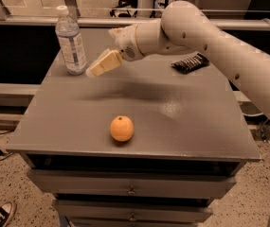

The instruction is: Knock blue plastic bottle over

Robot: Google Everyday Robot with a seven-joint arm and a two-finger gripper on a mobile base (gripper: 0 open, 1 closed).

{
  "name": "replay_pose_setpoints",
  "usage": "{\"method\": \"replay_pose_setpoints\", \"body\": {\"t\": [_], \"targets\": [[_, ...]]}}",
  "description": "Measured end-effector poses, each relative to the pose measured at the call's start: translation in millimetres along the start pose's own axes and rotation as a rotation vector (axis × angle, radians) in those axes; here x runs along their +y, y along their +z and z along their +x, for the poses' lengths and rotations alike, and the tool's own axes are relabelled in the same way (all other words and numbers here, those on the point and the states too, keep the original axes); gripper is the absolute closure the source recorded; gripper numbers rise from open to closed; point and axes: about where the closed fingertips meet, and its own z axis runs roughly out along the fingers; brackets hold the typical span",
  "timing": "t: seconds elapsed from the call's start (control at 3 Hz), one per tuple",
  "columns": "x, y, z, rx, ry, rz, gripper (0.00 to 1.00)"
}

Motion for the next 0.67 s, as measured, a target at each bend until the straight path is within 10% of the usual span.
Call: {"method": "replay_pose_setpoints", "body": {"t": [0.67], "targets": [[-19.3, 54.5, -20.1, -0.134, 0.064, 0.016, 0.0]]}}
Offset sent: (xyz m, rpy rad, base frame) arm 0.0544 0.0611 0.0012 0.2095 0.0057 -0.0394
